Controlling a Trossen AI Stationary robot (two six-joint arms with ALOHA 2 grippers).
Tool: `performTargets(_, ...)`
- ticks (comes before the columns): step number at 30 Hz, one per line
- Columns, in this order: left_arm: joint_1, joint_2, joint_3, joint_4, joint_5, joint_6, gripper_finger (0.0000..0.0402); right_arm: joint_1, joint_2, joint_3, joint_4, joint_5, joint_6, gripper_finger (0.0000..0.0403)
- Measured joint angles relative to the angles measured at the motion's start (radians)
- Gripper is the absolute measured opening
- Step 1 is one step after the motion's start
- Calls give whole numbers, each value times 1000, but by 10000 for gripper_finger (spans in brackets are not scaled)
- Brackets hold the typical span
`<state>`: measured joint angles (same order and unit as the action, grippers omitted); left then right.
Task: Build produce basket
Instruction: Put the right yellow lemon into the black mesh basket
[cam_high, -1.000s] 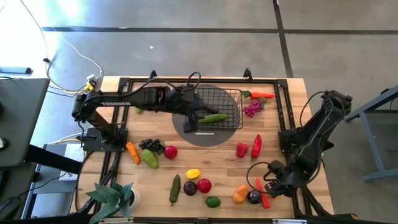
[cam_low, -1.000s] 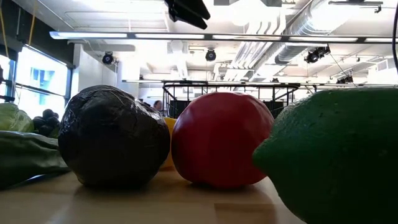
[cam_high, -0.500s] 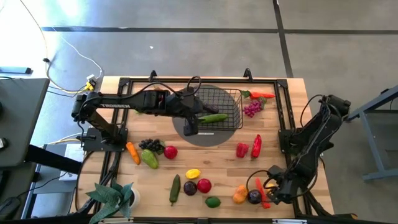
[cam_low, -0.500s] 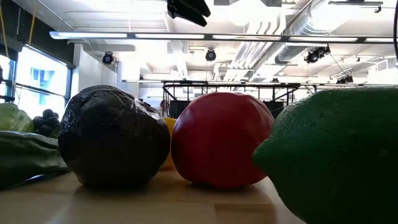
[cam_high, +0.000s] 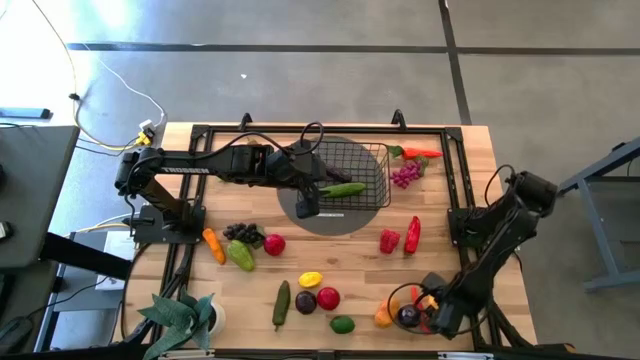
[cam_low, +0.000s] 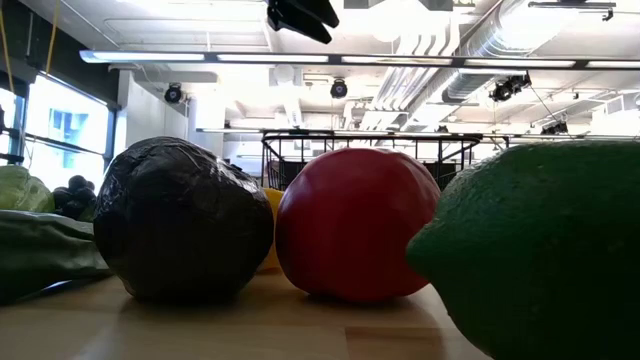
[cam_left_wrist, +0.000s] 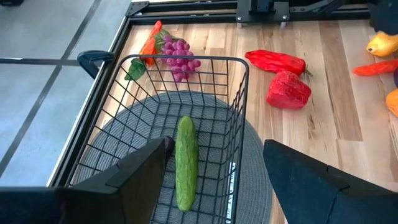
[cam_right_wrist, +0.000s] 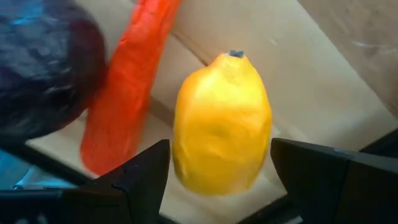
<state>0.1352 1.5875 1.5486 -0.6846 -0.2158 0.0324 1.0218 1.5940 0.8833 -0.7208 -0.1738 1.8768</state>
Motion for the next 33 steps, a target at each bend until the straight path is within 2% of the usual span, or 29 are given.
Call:
performTargets(4, 0, 0, 0, -2, -1, -7, 264, 0, 32, 0, 20, 0, 0, 245)
performTargets(10, 0, 0, 0, -32, -1, -4, 264, 0, 33, 0, 32, 0, 11, 164)
performTargets(19, 0, 0, 0, -91, 0, -3, 264, 0, -58, 0, -53, 13, 127, 163)
performTargets(27, 0, 0, 0, -182, 12, 23, 264, -1, -200, 0, -171, 171, 265, 163)
performTargets(33, 0, 0, 0, -254, 59, 23, 264, -55, -286, 0, -208, 356, 284, 163)
